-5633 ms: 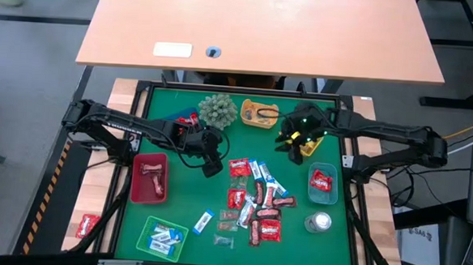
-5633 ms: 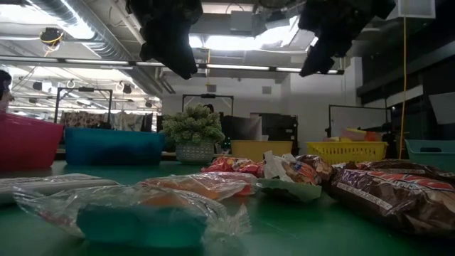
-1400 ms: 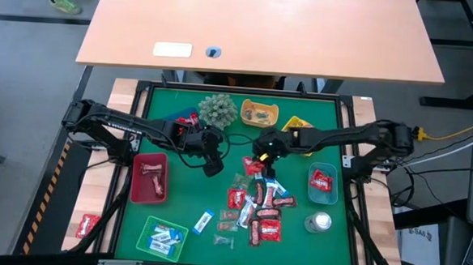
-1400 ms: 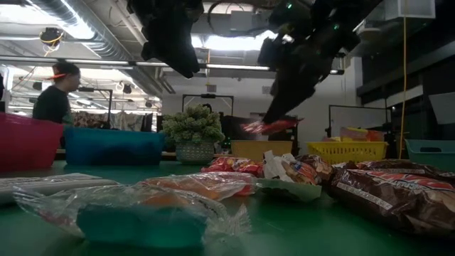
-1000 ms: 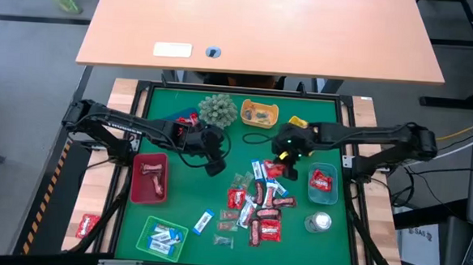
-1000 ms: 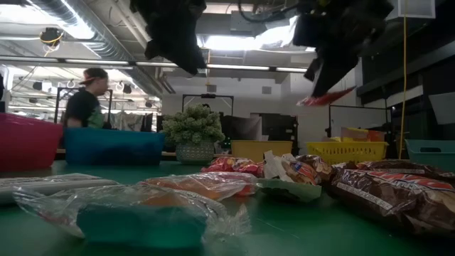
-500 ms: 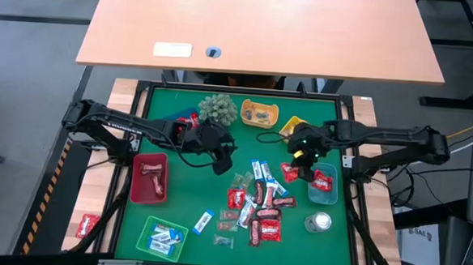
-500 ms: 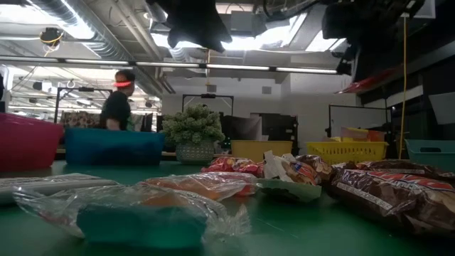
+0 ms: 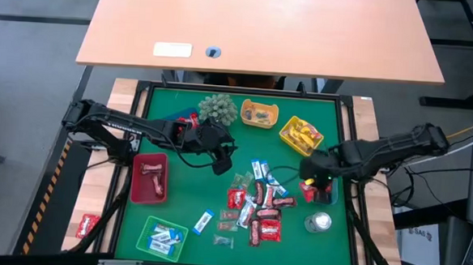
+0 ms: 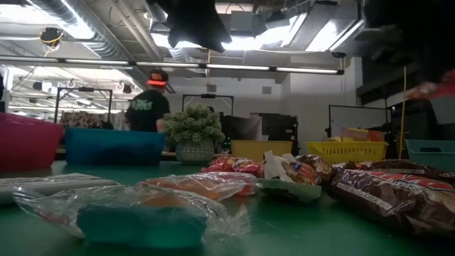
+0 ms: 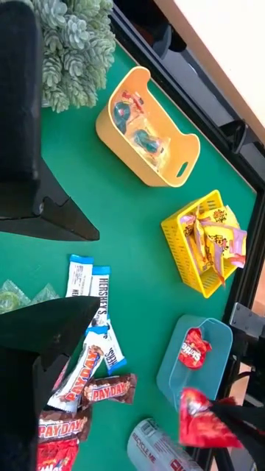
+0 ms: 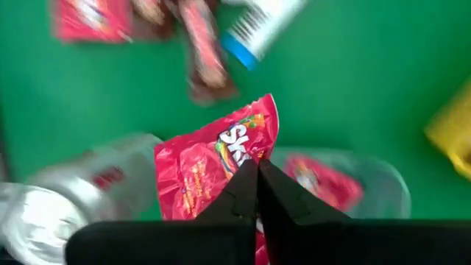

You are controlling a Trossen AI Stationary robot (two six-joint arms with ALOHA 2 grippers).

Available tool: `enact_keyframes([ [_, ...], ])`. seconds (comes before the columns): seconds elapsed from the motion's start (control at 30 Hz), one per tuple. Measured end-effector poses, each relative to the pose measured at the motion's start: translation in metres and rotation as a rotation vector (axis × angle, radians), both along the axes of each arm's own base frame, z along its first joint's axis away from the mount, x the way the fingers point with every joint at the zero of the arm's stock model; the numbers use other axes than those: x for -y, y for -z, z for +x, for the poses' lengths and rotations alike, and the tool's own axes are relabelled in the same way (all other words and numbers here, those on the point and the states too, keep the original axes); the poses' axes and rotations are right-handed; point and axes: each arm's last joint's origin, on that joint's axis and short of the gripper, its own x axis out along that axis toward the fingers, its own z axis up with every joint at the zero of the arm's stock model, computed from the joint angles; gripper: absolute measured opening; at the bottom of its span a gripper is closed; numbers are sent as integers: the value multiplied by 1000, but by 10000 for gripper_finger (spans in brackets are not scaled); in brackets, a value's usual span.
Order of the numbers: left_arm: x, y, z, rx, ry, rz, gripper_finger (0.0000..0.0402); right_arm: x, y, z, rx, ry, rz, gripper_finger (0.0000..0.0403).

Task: Sort candy
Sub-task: Put the red candy into the gray bin, then put the white-blue chocolate into the green bin

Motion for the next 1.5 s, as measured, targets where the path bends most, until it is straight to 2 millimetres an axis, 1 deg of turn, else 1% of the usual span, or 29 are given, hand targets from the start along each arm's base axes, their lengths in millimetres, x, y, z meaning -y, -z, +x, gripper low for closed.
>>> enact_keyframes([
  [0.17,0,0,0,-1,0,1,118,-5,4,-19,-90,79,-180,5],
  [0.23,0,0,0,-1,0,1,118,-5,8,-23,-91,96,-255,5],
  [0.33,0,0,0,-1,-10,8,118,-3,14,-25,-84,112,-316,5],
  [0.5,0,0,0,-2,-12,10,118,-3,17,-26,-97,98,-326,5],
  [0.73,0,0,0,-3,-11,10,118,-1,17,-31,-142,78,-346,5],
  [0.93,0,0,0,-3,-12,10,118,-1,17,-31,-143,79,-346,8],
  [1.03,0,0,0,-3,-12,10,118,-1,17,-31,-144,79,-347,29],
  [1.3,0,0,0,-3,-12,10,118,0,17,-33,-164,76,-357,129],
  [1.4,0,0,0,-3,-12,10,118,0,17,-33,-164,75,-357,150],
  [1.5,0,0,0,-3,-12,10,118,0,17,-33,-164,73,-357,158],
])
